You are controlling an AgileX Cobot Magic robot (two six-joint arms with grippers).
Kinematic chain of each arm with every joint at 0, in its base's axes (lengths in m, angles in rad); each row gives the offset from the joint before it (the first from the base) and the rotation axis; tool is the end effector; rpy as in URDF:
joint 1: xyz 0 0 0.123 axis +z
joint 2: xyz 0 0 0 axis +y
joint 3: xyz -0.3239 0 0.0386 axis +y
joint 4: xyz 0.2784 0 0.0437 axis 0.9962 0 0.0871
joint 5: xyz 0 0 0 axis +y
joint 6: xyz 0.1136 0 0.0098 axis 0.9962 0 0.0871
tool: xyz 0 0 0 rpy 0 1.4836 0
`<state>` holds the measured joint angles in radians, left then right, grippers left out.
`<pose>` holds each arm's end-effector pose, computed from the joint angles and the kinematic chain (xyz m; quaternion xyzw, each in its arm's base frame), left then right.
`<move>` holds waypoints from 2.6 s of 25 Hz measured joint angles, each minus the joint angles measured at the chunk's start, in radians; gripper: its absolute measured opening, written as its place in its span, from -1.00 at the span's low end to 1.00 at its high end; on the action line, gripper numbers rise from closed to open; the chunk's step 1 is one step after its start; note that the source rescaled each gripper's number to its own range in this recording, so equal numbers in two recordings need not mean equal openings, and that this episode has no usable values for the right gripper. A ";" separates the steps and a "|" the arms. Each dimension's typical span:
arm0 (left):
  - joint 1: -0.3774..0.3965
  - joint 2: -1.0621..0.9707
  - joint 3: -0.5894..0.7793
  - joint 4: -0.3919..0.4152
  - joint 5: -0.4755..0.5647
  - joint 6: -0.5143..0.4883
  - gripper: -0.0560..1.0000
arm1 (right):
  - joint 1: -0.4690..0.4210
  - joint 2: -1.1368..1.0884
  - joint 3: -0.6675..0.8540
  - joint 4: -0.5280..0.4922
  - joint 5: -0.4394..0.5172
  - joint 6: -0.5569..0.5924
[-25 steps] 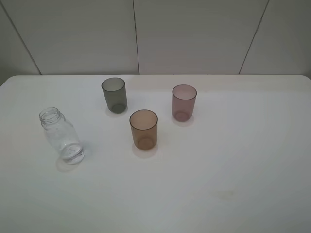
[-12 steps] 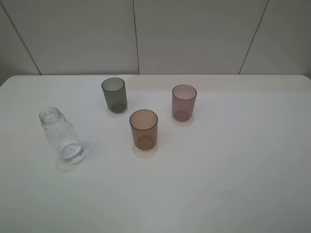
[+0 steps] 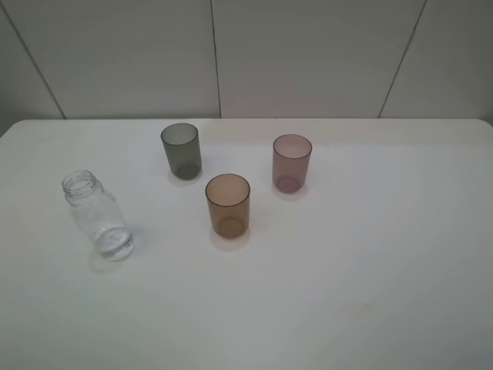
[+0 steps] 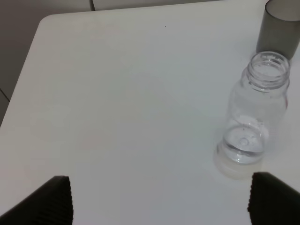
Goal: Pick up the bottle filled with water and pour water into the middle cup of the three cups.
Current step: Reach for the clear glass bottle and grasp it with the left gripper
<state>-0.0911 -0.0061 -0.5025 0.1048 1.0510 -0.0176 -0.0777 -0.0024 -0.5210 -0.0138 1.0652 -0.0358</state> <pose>0.0007 0.0103 0.2836 0.0291 0.8468 0.0235 0.5307 -0.0024 -0.0012 0.2876 0.0181 0.8481 -0.0369 0.5283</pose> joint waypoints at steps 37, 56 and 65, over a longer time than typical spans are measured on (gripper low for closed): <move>-0.021 0.916 -0.144 -0.336 -0.183 0.170 0.69 | 0.000 0.000 0.000 0.000 0.000 0.000; -0.143 0.970 0.053 -0.232 -0.576 0.384 0.69 | 0.000 0.000 0.000 0.000 0.000 0.000; -0.143 0.971 0.197 -0.258 -0.867 0.436 0.69 | 0.000 0.000 0.000 0.000 0.000 0.000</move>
<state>-0.2339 0.9653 -0.3058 -0.1531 0.1836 0.4180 -0.0777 -0.0024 -0.5210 -0.0138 1.0652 -0.0358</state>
